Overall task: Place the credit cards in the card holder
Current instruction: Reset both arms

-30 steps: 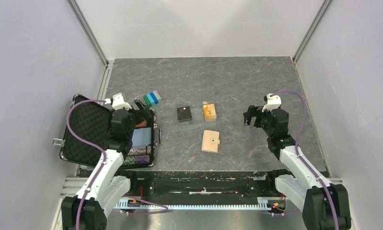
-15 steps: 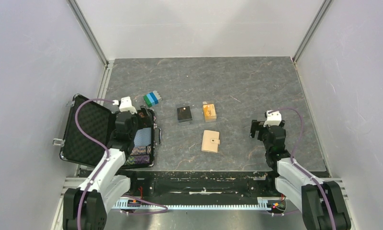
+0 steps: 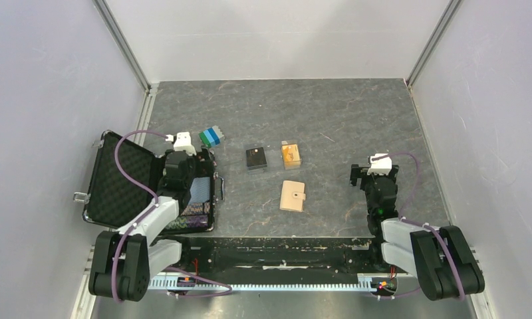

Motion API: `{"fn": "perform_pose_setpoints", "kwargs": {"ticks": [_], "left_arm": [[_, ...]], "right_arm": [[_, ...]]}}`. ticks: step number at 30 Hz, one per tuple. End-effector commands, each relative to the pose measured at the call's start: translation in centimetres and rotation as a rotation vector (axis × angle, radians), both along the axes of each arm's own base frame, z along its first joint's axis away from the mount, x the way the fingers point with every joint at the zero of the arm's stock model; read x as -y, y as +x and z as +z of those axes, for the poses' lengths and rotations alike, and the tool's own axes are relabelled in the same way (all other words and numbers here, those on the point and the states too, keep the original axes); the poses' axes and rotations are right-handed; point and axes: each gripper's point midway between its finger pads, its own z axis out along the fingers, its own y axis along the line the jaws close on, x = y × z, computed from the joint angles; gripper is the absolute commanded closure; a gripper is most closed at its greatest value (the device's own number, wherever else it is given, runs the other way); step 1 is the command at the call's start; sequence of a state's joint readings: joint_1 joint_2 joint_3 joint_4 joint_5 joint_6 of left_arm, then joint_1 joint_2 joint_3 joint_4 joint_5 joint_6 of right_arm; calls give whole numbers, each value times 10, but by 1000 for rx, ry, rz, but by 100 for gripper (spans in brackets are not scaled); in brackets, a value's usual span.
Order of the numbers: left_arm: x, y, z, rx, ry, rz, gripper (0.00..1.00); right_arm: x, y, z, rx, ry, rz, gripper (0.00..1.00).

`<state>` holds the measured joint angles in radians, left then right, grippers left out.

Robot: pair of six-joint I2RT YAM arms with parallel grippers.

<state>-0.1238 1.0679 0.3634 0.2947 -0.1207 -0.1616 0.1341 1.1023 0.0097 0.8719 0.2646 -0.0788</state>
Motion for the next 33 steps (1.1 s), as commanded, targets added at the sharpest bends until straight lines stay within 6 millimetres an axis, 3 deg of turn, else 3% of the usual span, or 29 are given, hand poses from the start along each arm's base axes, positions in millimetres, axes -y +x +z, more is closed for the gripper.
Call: {"fn": "perform_pose_setpoints", "kwargs": {"ticks": [1, 4, 11, 13, 17, 25, 28, 33], "left_arm": [[-2, 13, 6, 79, 49, -22, 0], [2, 13, -4, 72, 48, -47, 0], [17, 29, -1, 96, 56, -141, 0], [27, 35, -1, 100, 56, -202, 0], [39, 48, -3, 90, 54, -272, 0], [41, 69, -22, -71, 50, -277, 0], [45, 68, -22, -72, 61, -314, 0], [31, 54, -5, 54, 80, -239, 0]], "right_arm": [[7, -4, 6, 61, -39, -20, 2], [8, 3, 9, 67, -35, -31, 2], [4, 23, 8, 21, -62, -8, 2], [-3, 21, 12, 48, -79, 40, 2], [8, 18, 18, 89, -89, 0, 2], [7, 5, 16, 147, -64, 39, 2], [8, 5, 16, 148, -64, 37, 2], [14, 0, 17, 162, -56, -2, 2]]}}
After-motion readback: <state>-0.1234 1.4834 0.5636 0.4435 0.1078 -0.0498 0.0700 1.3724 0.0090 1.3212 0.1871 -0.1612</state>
